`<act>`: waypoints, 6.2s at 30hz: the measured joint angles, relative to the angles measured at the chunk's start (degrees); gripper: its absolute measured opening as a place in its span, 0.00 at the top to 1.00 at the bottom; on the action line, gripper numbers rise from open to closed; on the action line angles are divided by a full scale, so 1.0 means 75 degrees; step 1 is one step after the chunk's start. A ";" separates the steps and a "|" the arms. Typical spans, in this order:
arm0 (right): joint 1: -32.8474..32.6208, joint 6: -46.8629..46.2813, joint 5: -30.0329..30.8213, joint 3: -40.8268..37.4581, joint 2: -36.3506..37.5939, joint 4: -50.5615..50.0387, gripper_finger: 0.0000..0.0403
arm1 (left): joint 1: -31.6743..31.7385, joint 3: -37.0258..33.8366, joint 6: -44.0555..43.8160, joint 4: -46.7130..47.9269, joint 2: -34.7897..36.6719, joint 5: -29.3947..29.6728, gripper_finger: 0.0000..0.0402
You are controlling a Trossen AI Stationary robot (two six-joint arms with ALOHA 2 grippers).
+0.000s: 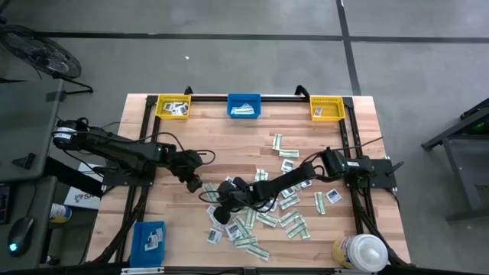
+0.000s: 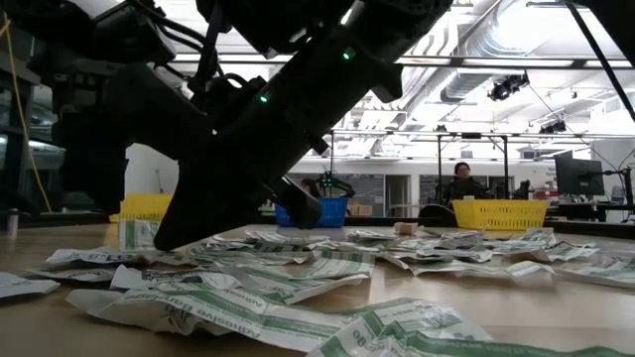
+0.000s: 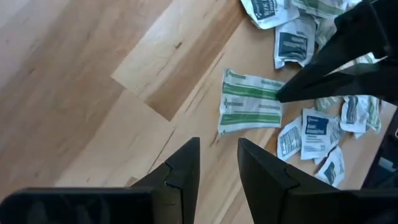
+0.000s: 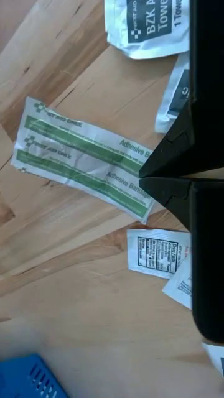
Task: Pick & Place First Aid Supplies
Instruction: Put the green bandage pack into the top blue bin, then put the gray towelette pack into the left yellow bin
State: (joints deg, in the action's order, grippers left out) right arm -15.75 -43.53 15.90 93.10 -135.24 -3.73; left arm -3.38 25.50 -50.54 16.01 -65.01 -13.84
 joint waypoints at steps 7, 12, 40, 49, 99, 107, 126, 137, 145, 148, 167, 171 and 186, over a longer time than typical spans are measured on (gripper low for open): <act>0.0000 0.0003 -0.0003 0.0000 -0.0009 -0.0011 1.00 | 0.0006 0.0000 -0.0331 -0.0679 -0.0164 -0.0133 0.73; 0.0000 0.0006 -0.0009 -0.0005 -0.0012 -0.0014 1.00 | 0.0003 0.0003 -0.0501 -0.0696 -0.0681 0.0278 0.73; 0.0000 0.0268 -0.0187 -0.0020 -0.0023 -0.0011 1.00 | 0.0003 0.0003 -0.0358 -0.1743 -0.1670 -0.0653 0.99; 0.0011 0.0532 -0.0673 -0.0053 0.0267 -0.0225 1.00 | 0.0000 0.0006 -0.0363 -0.1769 -0.1670 -0.0715 1.00; 0.1616 0.3415 0.2078 -0.0020 0.4819 -0.6088 1.00 | 0.3282 0.3418 0.0771 -0.1175 -0.1665 0.0832 1.00; 0.2198 0.3216 0.1751 -0.0020 0.4823 -0.6090 1.00 | 0.4497 0.3413 0.0882 -0.2888 -0.3115 -0.0420 1.00; 0.3062 0.2588 0.1883 -0.0020 0.4823 -0.6002 1.00 | 0.5504 0.4865 0.1336 -0.2806 -0.4757 -0.0079 1.00; 0.3153 0.2353 0.1902 -0.0020 0.4820 -0.5997 1.00 | 0.5508 0.5963 0.1503 -0.1532 -0.5470 0.0548 0.99; 0.3144 0.2353 0.1892 -0.0020 0.4820 -0.6045 1.00 | 0.5754 0.5963 0.1897 -0.1432 -0.5470 0.0461 0.81; 0.3144 0.2391 0.1847 -0.0020 0.4820 -0.6049 1.00 | 0.5941 0.5963 0.1910 -0.1218 -0.5470 0.0112 0.73; 0.2764 0.3130 -0.1148 -0.1989 0.4838 -0.3514 1.00 | 0.5168 0.4637 0.3138 0.1185 -0.3831 -0.0487 0.66; 0.2481 0.2860 -0.1633 -0.2675 0.4838 -0.2238 1.00 | 0.4581 0.3610 0.2257 0.0577 -0.3080 -0.0480 0.66; 0.1793 0.2748 -0.2796 -0.4279 0.4387 0.0654 1.00 | 0.1148 0.1554 -0.1667 -0.0965 -0.1996 0.1413 0.66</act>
State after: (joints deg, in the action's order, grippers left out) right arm -2.30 -22.92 -5.07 61.01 -102.34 1.17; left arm 5.23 37.15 -63.05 8.78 -79.99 -3.25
